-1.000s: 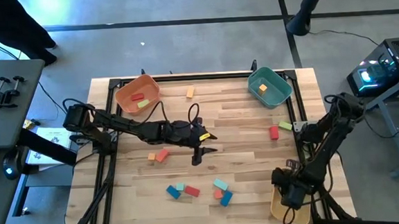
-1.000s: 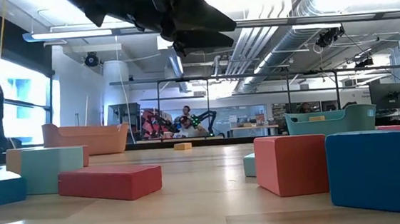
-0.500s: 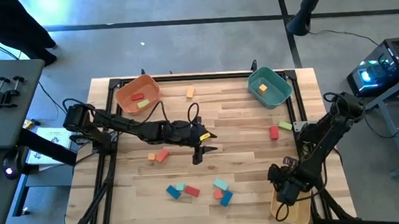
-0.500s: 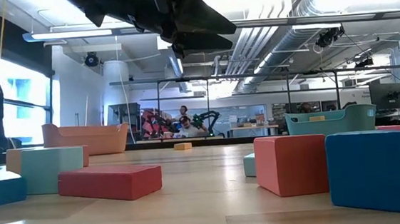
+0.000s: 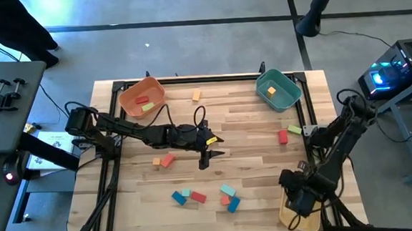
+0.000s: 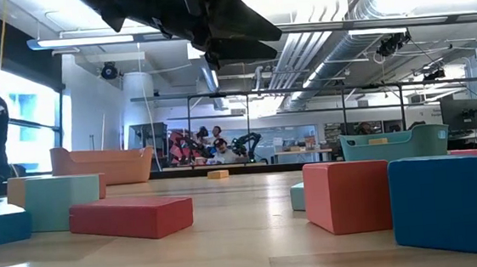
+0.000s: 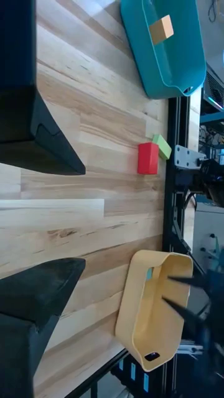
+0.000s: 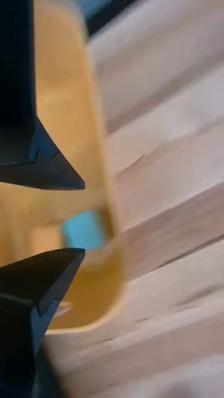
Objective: Sort blocks by size
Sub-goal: Put the thick blue rectangular block into the green bin
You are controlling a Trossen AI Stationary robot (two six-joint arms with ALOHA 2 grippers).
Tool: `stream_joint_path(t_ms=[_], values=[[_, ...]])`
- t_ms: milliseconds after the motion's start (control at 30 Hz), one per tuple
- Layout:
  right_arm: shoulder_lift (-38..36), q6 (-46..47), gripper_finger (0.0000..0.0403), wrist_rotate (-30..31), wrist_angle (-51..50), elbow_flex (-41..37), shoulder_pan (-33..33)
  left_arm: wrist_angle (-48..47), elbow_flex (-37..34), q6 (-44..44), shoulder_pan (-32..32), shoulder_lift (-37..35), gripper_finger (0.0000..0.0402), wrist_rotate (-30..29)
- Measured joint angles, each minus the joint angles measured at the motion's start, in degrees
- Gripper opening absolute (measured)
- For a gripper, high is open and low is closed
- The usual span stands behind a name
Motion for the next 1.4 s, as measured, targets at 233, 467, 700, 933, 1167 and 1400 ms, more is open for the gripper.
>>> stream_joint_path(t_ms=[233, 467, 700, 933, 1167, 1400], values=[[-0.04, -9.15, 0.0153, 28.59, 6.78, 1.86, 2.93, 0.22, 0.0, 0.48, -0.2, 0.0, 0.0215, 0.0], [-0.04, -15.37, 0.0153, 50.22, 11.77, -6.67, -0.42, 3.15, 0.0, 0.46, -0.3, 0.1, 0.0215, 0.01], [-0.07, -13.52, 0.0153, 56.62, 11.03, -12.8, -12.12, 5.54, -0.01, 1.06, -0.48, 1.07, 0.0215, 0.01], [-0.13, -33.22, 0.0153, 44.49, 16.19, -12.96, -24.58, 11.11, 0.01, 2.89, 0.29, 3.89, 0.0215, -0.7], [-0.17, -65.82, 0.0153, 35.83, 28.89, -12.96, -31.83, 14.21, -0.02, 1.56, 1.11, 8.12, 0.0215, -0.89], [-0.42, -77.13, 0.0153, 16.25, 35.87, -12.95, -35.93, 9.59, -0.02, -2.54, -0.26, 8.28, 0.0215, 0.0]])
